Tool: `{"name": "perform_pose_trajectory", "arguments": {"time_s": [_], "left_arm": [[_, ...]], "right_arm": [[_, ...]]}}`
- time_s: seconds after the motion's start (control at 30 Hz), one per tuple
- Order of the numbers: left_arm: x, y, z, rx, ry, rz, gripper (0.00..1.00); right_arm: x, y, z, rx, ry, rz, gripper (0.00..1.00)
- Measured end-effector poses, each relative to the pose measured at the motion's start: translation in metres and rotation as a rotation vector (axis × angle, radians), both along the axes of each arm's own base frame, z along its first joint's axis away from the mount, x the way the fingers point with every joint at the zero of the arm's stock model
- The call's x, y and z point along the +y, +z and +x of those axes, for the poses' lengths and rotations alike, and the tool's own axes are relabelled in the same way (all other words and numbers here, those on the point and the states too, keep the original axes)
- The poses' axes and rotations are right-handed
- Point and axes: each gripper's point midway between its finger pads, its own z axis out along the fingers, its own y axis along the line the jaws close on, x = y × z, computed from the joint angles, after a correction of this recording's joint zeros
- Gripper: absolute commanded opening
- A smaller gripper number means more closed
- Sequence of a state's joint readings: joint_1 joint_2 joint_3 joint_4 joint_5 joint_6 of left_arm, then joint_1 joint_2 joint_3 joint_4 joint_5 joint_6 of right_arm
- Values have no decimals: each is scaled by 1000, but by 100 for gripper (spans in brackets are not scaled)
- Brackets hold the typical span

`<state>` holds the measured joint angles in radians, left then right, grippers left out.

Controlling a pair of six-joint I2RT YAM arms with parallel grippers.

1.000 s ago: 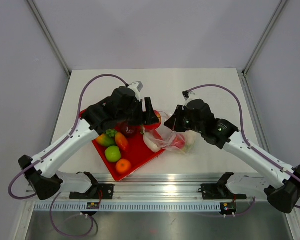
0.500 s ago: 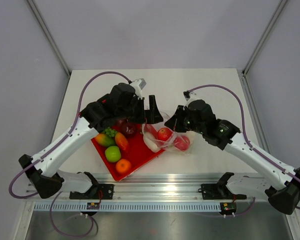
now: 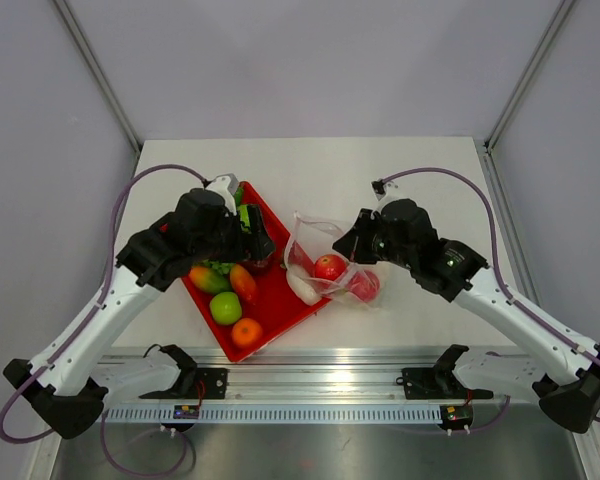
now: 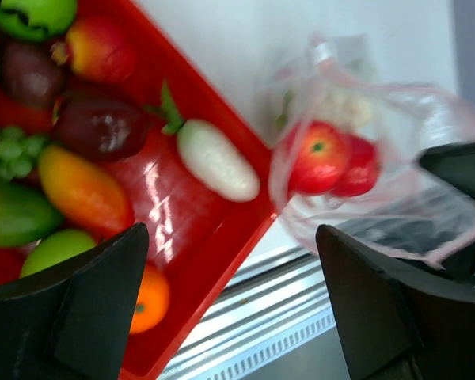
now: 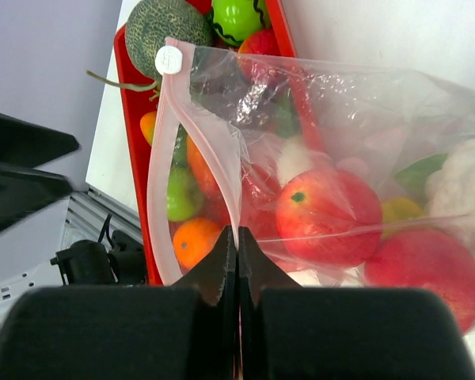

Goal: Place the food in the zip-top bag and seal the zipper
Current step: Place the fake fruit in the zipper food storage bag, then pick up the fake fruit from the bin.

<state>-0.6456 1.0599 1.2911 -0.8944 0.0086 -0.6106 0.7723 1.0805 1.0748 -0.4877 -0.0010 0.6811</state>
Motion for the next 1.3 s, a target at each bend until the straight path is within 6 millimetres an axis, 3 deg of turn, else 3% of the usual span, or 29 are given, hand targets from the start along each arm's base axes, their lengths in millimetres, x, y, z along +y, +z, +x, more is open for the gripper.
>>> {"name": "perform_pose_trajectory", "arguments": {"time_s": [0.17,0.37,0.6,0.83,1.07,1.2,1.3], "left_arm": [[28,-54,-10,95,72,150,87],[62,-99,-15,163,191,298,73],[70,-144,-10,244,286,358,66],[59,-164,14,250,340,350,63],[57,-183,23,283,388,377,76],[56,-187,25,279,418,360,74],[58,-196,23,295,432,363,67]], "right_arm": [[-6,12,0,-32,-14,1,0],[-5,10,1,-30,-14,-3,1],[-3,9,1,-26,-8,-1,0],[-3,9,1,-26,-9,-2,1],[-4,9,1,-27,-9,-2,1],[-6,10,0,-26,-10,-3,1],[-6,9,-1,-24,-10,-5,1]]}}
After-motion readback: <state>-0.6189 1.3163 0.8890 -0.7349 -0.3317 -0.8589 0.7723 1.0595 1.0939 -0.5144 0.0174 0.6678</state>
